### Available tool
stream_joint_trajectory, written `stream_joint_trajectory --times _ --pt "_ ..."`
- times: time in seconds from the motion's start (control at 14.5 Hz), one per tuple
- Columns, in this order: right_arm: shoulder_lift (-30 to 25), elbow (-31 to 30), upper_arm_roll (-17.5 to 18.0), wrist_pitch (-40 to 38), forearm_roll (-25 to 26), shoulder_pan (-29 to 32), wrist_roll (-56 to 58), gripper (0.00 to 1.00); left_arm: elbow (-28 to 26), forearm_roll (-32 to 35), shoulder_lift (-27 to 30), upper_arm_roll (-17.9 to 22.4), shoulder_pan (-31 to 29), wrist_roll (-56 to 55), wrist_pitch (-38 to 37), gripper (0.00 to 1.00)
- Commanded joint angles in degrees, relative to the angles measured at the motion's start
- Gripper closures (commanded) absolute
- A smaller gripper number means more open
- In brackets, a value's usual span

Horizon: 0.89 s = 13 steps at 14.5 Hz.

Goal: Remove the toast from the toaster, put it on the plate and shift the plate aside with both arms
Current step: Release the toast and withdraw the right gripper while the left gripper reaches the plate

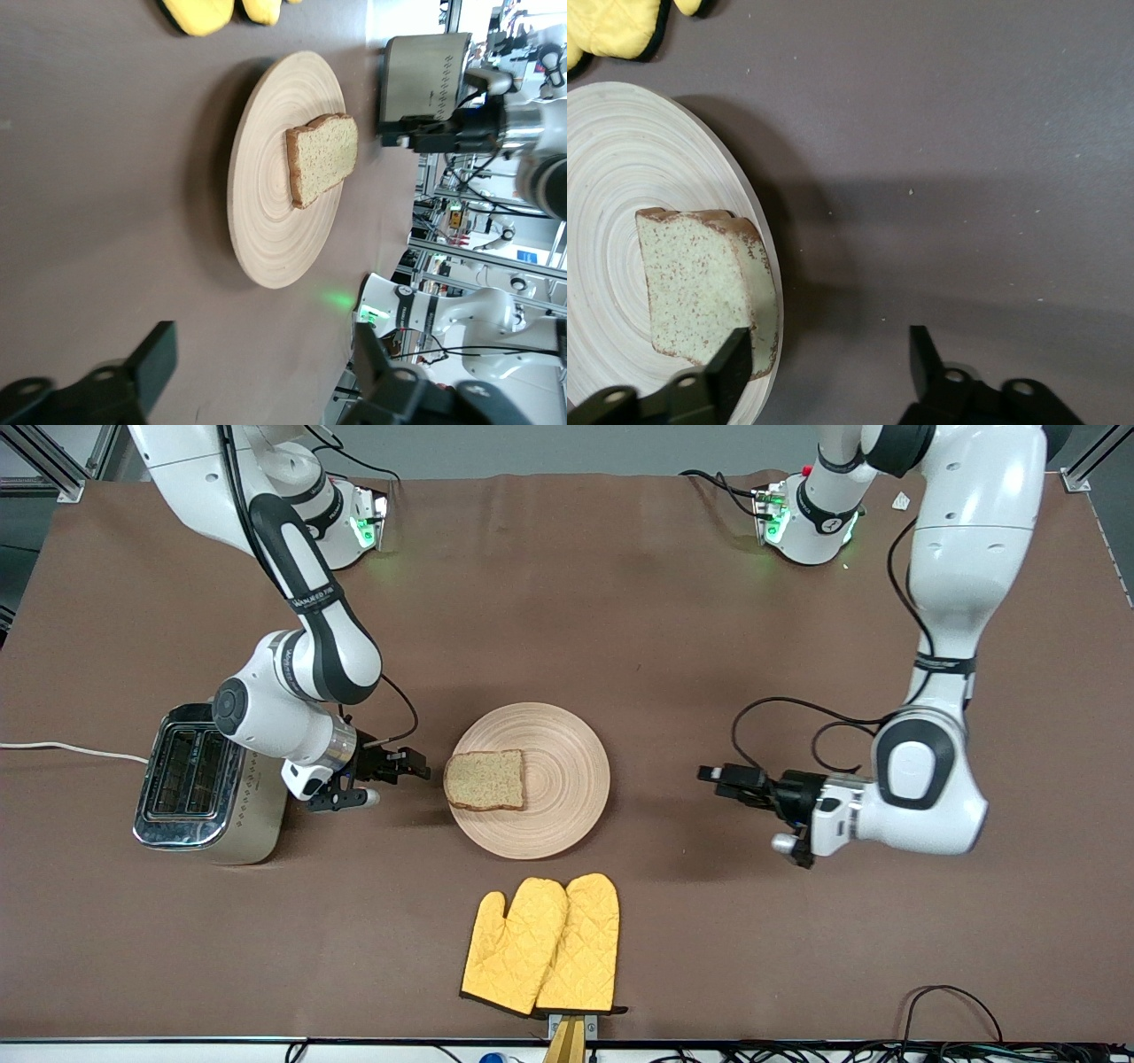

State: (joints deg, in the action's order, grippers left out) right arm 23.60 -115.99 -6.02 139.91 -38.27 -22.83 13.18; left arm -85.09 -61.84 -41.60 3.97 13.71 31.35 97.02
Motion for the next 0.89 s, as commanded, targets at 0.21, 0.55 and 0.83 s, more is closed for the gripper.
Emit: stream_joint_trajectory --times 0.21,0.55,0.83 --pt "-7.8 -0.3 -5.8 -6.7 14.5 1.0 -0.1 0.00 -1.0 -1.0 -3.6 -6.7 1.9 4.8 12.1 0.38" --pt "-10.2 16.6 -17.5 -37.7 23.2 1.0 -0.1 0.00 -1.9 -2.8 -6.9 -10.6 2.4 8.4 20.6 0.45" --pt "-16.3 19.3 -20.1 -43.0 33.1 1.0 0.1 0.00 -2.0 -8.4 -9.0 -10.8 3.7 10.8 22.0 0.47"
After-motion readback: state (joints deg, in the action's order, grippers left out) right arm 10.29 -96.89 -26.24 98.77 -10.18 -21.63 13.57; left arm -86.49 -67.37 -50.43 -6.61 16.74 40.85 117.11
